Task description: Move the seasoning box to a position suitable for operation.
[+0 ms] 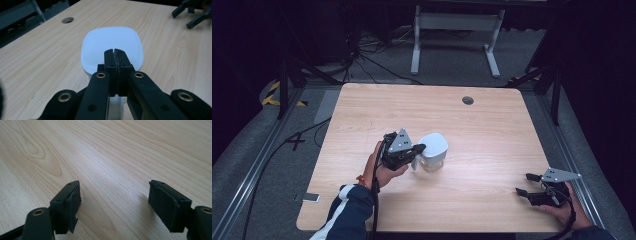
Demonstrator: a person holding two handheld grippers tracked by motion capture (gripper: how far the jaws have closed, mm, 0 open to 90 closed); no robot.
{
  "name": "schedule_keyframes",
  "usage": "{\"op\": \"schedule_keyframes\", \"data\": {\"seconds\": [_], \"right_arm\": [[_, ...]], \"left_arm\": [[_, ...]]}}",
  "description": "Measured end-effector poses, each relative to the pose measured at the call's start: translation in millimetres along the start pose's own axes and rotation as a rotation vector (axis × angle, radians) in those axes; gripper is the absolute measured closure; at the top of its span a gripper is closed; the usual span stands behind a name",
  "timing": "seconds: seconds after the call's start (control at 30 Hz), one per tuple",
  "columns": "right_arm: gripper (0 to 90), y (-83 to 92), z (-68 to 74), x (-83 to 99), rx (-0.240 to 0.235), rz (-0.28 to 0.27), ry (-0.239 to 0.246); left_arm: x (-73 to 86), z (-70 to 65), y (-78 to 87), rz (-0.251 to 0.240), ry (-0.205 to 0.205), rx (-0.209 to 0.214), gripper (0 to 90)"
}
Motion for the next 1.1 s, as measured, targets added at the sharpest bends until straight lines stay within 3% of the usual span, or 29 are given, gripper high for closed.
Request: {"op": "schedule_keyframes", "data": {"seconds": [0.23, 0.27, 0.4, 0.43, 0.5, 0.53, 0.57, 0.6, 0.67, 0.77, 0.8, 0.87, 1.0, 1.1], "right_arm": [[25.5, -0.3, 0.0, -0.2, 0.003, 0.0, 0.0], [23.3, -0.5, -0.5, -0.3, 0.009, 0.002, -0.004], [22.6, -1.0, -0.8, -1.8, 0.025, 0.017, -0.023], [24.0, -0.8, -0.9, -2.8, 0.032, 0.028, -0.027], [36.4, 0.5, 0.0, -7.7, 0.033, 0.05, -0.036], [37.1, 1.1, 0.2, -11.2, 0.041, 0.047, -0.028], [40.4, 2.8, 1.7, -17.4, 0.039, 0.036, -0.023], [44.2, 4.9, 3.2, -22.6, 0.032, 0.021, -0.015], [46.1, 11.4, 9.7, -40.4, 0.027, -0.02, 0.015], [50.4, 14.0, 16.9, -55.5, 0.02, -0.032, 0.053], [51.8, 12.3, 24.5, -72.7, 0.023, -0.033, 0.096], [53.2, 10.2, 29.6, -85.1, 0.009, -0.027, 0.111], [54.5, 6.5, 42.2, -126.5, -0.028, -0.038, 0.127], [57.5, 5.0, 56.9, -160.3, -0.036, -0.065, 0.19]], "left_arm": [[0.9, 1.3, -0.1, -0.008, 0.018, -0.003, 89.7], [2.1, 1.9, 0.0, -0.016, 0.036, 0.003, 89.7], [2.8, 3.4, 0.1, -0.026, 0.035, 0.002, 89.8], [2.4, 4.3, 0.0, -0.029, 0.027, -0.005, 89.8], [3.0, 3.0, -0.2, -0.029, 0.043, 0.013, 89.8], [3.1, 3.6, -0.3, -0.034, 0.04, 0.015, 89.8], [3.5, 5.3, 0.3, -0.034, 0.029, 0.006, 89.8], [3.9, 3.6, 0.0, -0.04, 0.054, 0.023, 89.8], [5.0, 5.3, 0.9, -0.042, 0.048, 0.024, 89.7], [5.6, 5.7, 1.1, -0.047, 0.051, 0.033, 89.8], [6.0, 6.2, 1.2, -0.051, 0.051, 0.027, 89.8], [6.9, 4.6, 1.4, -0.049, 0.054, 0.028, 89.8], [7.8, 5.4, 1.8, -0.049, 0.048, 0.029, 89.8], [7.9, 5.4, 1.8, -0.05, 0.047, 0.03, 89.7]]}}
Point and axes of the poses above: each handheld gripper's, and its own axes: y roughly backward along the jaws, x roughly out of its underside, z roughly to its left, the point moved 7 cm from there along -y, roughly forward along the jaws, and after that the axes turned 14 degrees about z, right-handed, at the moved point
